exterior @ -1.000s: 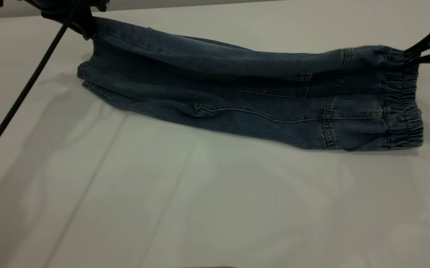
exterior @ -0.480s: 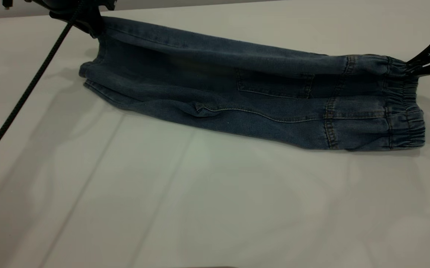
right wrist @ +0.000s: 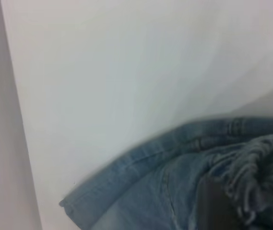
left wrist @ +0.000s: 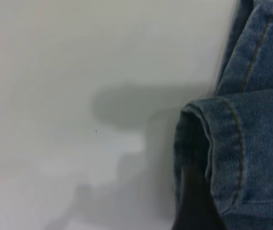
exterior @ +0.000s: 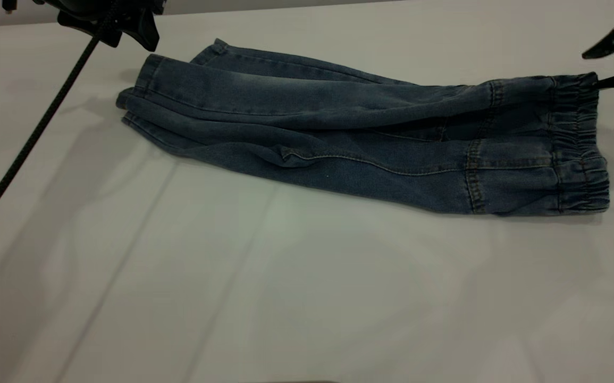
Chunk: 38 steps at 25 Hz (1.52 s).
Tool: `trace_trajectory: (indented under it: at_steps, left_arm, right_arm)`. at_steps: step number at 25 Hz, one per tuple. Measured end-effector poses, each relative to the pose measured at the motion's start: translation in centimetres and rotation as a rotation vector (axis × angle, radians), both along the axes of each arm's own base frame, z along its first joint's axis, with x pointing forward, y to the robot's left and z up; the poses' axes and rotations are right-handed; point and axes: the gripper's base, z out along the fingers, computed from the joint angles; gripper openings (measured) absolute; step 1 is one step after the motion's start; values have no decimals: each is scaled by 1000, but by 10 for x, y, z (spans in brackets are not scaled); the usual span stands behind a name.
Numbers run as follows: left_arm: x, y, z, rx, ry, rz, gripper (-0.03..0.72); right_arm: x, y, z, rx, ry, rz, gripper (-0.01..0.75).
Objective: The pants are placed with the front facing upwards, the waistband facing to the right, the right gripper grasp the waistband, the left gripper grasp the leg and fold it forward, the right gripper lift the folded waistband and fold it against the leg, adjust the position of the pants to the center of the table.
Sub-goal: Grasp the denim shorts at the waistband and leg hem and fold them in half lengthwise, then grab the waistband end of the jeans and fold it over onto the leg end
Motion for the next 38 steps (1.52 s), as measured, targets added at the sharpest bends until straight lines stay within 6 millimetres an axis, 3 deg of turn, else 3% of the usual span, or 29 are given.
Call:
trace_trajectory:
  at_steps: [4, 7, 14, 21, 26, 33, 38]
  left_arm:
    - [0, 0, 0, -4, 4, 6, 417]
    - [-3, 0, -2, -2, 38, 6, 417]
    - [-14, -2, -8, 29, 179, -33, 417]
    - [-23, -36, -8, 83, 195, -186, 417]
    - [-28, -53, -8, 88, 193, -230, 417]
    - [-29, -56, -8, 84, 190, -233, 417]
    - [-29, -57, -8, 58, 194, -219, 417]
  right_arm:
    - [0, 0, -2, -4, 7, -4, 365]
    - [0, -1, -5, -13, 10, 7, 382]
    - [0, 6, -4, -110, -154, 246, 428]
    - [-6, 17, 2, -89, -265, 471, 546]
    - [-19, 23, -1, -58, -222, 606, 575]
    - [-57, 28, -19, 2, -65, 668, 577]
    - [-82, 23, -36, -94, 41, 657, 577]
